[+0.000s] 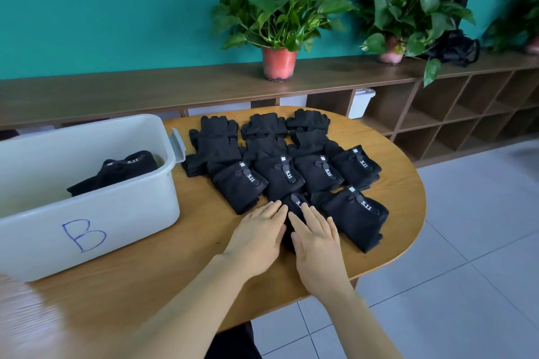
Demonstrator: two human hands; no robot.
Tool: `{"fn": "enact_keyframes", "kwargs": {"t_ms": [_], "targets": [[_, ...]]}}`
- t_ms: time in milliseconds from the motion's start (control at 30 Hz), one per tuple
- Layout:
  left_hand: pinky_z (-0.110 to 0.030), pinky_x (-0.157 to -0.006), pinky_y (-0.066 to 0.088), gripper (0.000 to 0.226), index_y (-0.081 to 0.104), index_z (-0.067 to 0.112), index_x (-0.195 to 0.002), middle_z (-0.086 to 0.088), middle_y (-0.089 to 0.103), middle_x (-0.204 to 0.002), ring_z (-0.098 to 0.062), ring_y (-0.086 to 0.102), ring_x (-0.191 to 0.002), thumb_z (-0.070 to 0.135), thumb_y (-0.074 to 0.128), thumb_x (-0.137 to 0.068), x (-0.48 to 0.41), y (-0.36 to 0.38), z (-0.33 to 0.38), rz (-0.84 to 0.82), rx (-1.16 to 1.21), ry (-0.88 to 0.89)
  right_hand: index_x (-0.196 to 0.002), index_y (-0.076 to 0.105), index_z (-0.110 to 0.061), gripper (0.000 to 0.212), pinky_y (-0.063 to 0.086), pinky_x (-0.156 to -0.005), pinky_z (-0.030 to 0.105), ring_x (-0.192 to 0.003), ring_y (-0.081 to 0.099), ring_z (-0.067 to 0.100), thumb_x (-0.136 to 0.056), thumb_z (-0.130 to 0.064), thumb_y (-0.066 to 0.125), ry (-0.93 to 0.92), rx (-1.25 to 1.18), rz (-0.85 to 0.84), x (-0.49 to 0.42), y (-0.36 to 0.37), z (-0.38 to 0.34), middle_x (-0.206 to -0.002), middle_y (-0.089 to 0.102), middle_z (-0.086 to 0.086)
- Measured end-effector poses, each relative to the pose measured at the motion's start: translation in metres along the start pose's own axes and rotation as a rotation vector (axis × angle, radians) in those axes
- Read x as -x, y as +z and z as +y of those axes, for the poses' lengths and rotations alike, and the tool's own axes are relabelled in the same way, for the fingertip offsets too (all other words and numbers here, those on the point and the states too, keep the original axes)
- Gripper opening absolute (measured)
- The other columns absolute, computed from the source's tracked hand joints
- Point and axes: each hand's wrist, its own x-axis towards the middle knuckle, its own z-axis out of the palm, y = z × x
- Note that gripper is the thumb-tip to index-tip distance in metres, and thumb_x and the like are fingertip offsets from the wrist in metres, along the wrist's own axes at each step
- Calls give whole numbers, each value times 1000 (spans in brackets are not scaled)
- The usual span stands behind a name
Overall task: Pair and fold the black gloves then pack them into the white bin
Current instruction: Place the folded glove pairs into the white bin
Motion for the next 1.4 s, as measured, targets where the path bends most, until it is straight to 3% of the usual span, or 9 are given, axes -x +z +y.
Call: {"fn": "enact_keyframes", "kwargs": {"t_ms": [133, 233, 433, 633, 900, 1033, 1133, 1267, 1400], "targets": [[-28, -120, 14, 51, 14, 20, -157, 5, 11, -165, -12, 9, -151, 29, 24, -109, 21, 0, -1, 25, -14, -30, -143, 51, -20, 45, 1, -118, 34, -148, 24, 23, -100, -7, 48, -28, -90, -72, 8, -9, -7, -155, 36, 6], [-28, -118, 17, 50, 15, 21, -157, 5, 12, -165, -13, 10, -150, 28, 25, -109, 37, 0, -4, 51, -26, -59, -145, 47, -22, 46, -7, -118, 25, -150, 15, 16, -102, -7, 41, -96, -153, -96, 12, -12, -11, -158, 30, 1], [-28, -113, 24, 49, 20, 22, -156, 7, 19, -163, -17, 24, -144, 25, 27, -108, 69, -1, -23, 68, -58, -116, -133, 61, -17, 42, 6, -120, 29, -143, 21, 6, -97, -1, 46, -200, -297, -167, 13, -6, -24, -152, 41, 0], [-28, -112, 25, 48, 26, 24, -155, 7, 25, -160, -17, 28, -142, 24, 29, -107, 107, -8, -43, 98, -78, -189, -133, 60, -19, 44, -5, -112, 8, -139, 19, -3, -96, 3, 48, -306, -335, -278, 8, -2, -51, -152, 40, -2], [-28, -110, 30, 43, 40, 26, -149, 8, 37, -154, -16, 37, -135, 26, 32, -106, 155, -19, -76, 138, -43, -307, -132, 61, -19, 46, 1, -114, 9, -138, 24, -3, -94, 4, 51, -425, -397, -415, 0, 15, -96, -150, 43, -4], [-27, -99, 39, 34, 62, 26, -130, 9, 56, -133, -15, 53, -117, 24, 41, -104, 168, -29, -85, 180, 69, -355, -145, 46, -24, 56, 5, -119, 18, -139, 24, -3, -94, -2, 55, -477, -339, -430, -7, 13, -110, -154, 37, -5], [-26, -85, 45, 18, 66, 26, -95, 11, 61, -108, -16, 60, -98, 15, 50, -97, 168, -33, -89, 227, 100, -409, -143, 50, -23, 56, 25, -119, 37, -136, 41, 11, -91, -11, 65, -394, -305, -290, -9, 2, -110, -149, 45, -3], [-32, -91, 49, 23, 59, 29, -120, 13, 61, -115, -9, 58, -106, 34, 52, -99, 155, -39, -86, 322, 233, -502, -133, 60, -21, 44, 45, -94, 30, -121, 50, 13, -91, -24, 68, -120, -289, -92, -6, -20, -115, -124, 63, -4], [-40, -96, 47, 38, 47, 28, -134, 9, 60, -130, -16, 57, -118, 38, 54, -98, 142, -38, -80, 283, 246, -563, -127, 59, -24, 37, 46, -84, 31, -115, 48, 16, -93, -40, 62, 86, -171, -290, -1, -21, -125, -103, 62, -6]]}}
